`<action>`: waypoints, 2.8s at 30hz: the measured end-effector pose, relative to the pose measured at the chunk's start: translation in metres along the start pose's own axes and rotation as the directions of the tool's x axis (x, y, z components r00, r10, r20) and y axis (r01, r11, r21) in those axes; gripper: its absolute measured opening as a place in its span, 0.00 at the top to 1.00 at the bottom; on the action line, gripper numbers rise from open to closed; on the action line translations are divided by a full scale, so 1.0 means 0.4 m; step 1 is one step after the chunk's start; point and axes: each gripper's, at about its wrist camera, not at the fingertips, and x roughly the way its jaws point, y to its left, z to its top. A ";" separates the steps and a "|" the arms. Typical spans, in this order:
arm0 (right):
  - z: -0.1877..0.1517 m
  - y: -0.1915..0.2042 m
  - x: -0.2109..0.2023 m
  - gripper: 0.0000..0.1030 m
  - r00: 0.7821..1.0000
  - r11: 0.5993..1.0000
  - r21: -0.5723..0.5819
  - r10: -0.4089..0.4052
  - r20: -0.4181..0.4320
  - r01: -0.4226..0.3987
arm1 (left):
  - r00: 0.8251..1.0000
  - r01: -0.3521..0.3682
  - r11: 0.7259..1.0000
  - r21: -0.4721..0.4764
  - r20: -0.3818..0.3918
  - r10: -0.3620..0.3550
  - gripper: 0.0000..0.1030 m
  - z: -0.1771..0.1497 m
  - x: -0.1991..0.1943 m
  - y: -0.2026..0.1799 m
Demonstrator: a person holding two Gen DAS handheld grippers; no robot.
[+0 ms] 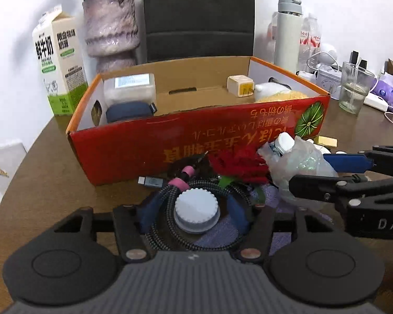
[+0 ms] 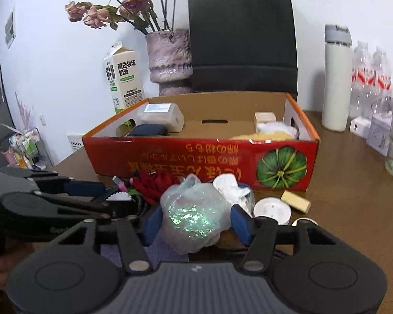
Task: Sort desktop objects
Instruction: 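Lower the left tool onto the black cable coil while the right tool grasps the glittery plastic bag, then close the left tool on the cable coil with white cap and lift it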
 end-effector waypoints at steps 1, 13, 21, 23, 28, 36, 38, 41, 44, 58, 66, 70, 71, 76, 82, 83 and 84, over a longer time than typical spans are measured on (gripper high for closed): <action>-0.001 -0.003 0.002 0.46 1.000 1.000 0.006 0.007 -0.002 -0.007 | 1.000 0.000 1.000 0.006 -0.005 0.000 0.45 0.001 0.000 -0.003; -0.004 -0.006 -0.014 0.60 1.000 1.000 0.022 0.010 0.019 -0.010 | 1.000 -0.010 0.999 0.041 0.012 0.010 0.54 0.002 -0.023 -0.042; -0.007 -0.008 -0.023 0.60 1.000 0.999 0.035 0.006 0.030 -0.007 | 0.999 0.046 0.998 0.042 -0.003 -0.046 0.57 0.006 -0.029 -0.052; -0.007 -0.010 -0.027 0.60 0.999 0.999 0.040 0.002 0.035 -0.004 | 0.998 0.062 0.998 0.010 -0.001 -0.062 0.56 0.006 -0.034 -0.040; -0.010 -0.020 -0.034 0.60 0.999 0.998 0.059 0.003 0.042 -0.005 | 1.000 0.000 1.000 -0.018 -0.020 0.000 0.55 0.004 -0.023 -0.023; -0.011 -0.016 -0.035 0.59 0.999 0.999 0.049 0.001 0.043 -0.004 | 0.999 -0.039 0.999 0.034 -0.016 0.039 0.60 -0.010 -0.027 -0.047; -0.011 -0.017 -0.036 0.59 0.999 0.999 0.051 0.002 0.046 -0.004 | 0.999 -0.044 0.999 0.025 0.001 0.044 0.60 -0.008 -0.043 -0.046; -0.011 -0.017 -0.040 0.59 0.999 0.999 0.049 0.005 0.051 -0.008 | 0.998 -0.046 0.999 0.019 0.031 0.045 0.60 -0.001 -0.079 -0.045; -0.010 -0.016 -0.039 0.59 0.999 0.999 0.048 0.004 0.052 -0.007 | 0.997 -0.011 1.000 -0.010 0.077 0.012 0.61 0.006 -0.129 -0.036; -0.006 -0.006 -0.099 0.59 0.997 0.998 0.049 0.026 0.074 -0.030 | 0.968 0.241 0.931 -0.274 -0.004 -0.252 0.63 -0.079 -0.186 0.007; -0.030 -0.005 -0.149 0.59 0.998 1.000 0.029 -0.009 0.059 0.007 | 0.994 0.104 0.991 -0.080 0.040 -0.101 0.71 -0.109 -0.230 -0.060; -0.039 -0.006 -0.172 0.59 0.998 1.000 0.027 -0.007 0.061 0.006 | 0.990 0.138 0.990 -0.005 0.043 -0.137 0.65 -0.112 -0.214 -0.082; -0.041 -0.005 -0.175 0.59 0.998 1.000 0.026 -0.006 0.061 0.004 | 0.991 0.131 0.991 0.018 0.018 -0.132 0.65 -0.110 -0.199 -0.094; -0.055 -0.001 -0.174 0.59 0.999 1.000 0.028 -0.004 0.048 0.002 | 0.999 0.051 0.994 0.101 0.005 -0.052 0.52 -0.115 -0.171 -0.134; -0.065 -0.005 -0.173 0.59 0.999 0.999 0.042 0.000 0.037 -0.001 | 0.999 0.047 0.999 0.023 0.009 -0.047 0.42 -0.105 -0.170 -0.097; -0.064 -0.006 -0.173 0.59 0.999 0.999 0.041 0.000 0.039 -0.002 | 0.997 0.067 0.998 0.000 0.028 -0.067 0.30 -0.102 -0.183 -0.076; -0.064 -0.006 -0.175 0.59 0.999 0.999 0.039 0.002 0.044 -0.003 | 0.996 0.072 0.997 -0.023 0.047 -0.071 0.26 -0.100 -0.196 -0.054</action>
